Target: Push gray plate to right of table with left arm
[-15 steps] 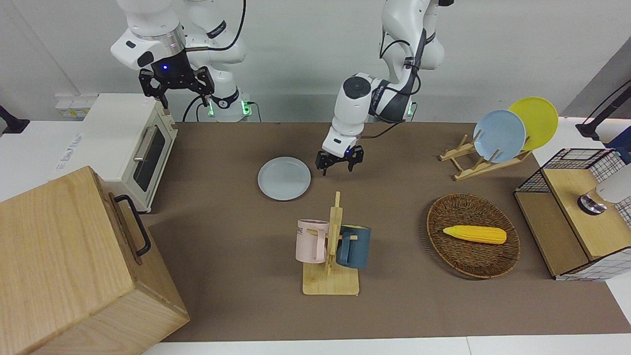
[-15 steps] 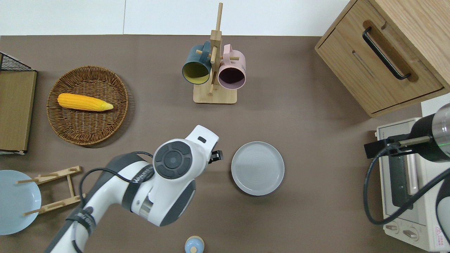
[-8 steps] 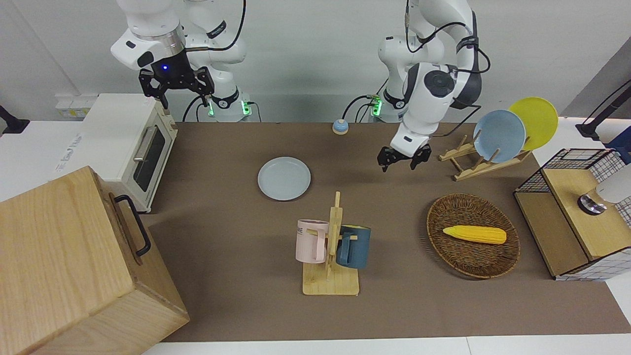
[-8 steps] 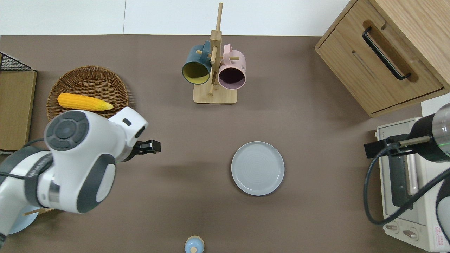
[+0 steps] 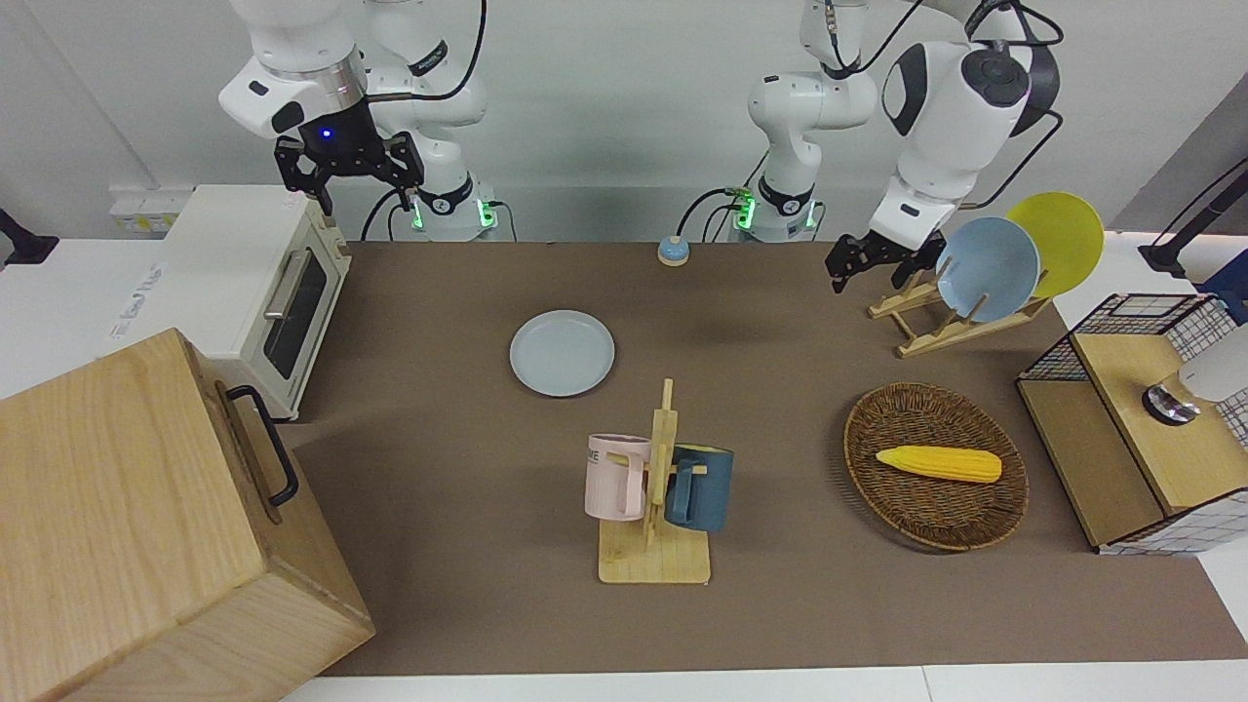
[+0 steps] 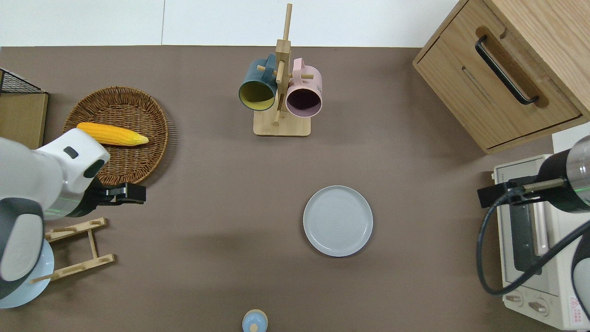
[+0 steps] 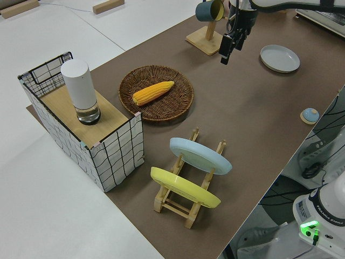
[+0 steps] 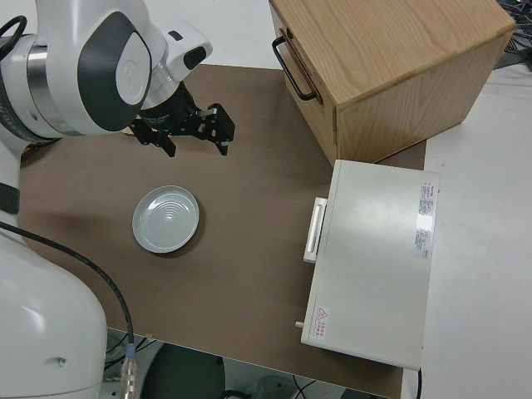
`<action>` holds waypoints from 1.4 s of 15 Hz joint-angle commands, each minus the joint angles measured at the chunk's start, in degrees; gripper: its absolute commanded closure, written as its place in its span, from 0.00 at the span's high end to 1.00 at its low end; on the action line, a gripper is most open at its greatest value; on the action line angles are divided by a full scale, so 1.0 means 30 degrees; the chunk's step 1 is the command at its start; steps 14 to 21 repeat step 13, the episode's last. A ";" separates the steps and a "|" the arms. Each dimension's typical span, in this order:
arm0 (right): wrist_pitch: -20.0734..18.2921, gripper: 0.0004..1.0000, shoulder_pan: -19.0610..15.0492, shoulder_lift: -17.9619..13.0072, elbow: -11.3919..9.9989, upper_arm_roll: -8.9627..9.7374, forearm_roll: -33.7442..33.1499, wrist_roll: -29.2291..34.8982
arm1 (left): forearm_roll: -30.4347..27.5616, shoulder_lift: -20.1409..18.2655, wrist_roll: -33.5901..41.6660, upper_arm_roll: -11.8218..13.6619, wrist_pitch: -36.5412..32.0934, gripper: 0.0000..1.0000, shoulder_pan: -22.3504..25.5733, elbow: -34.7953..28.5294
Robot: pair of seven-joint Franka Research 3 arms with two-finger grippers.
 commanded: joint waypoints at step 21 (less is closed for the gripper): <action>-0.0228 1.00 -0.0153 -0.0198 -0.0078 0.0099 -0.0011 -0.0144 | 0.0497 -0.0564 0.0071 0.0924 -0.4742 0.99 0.0080 0.4233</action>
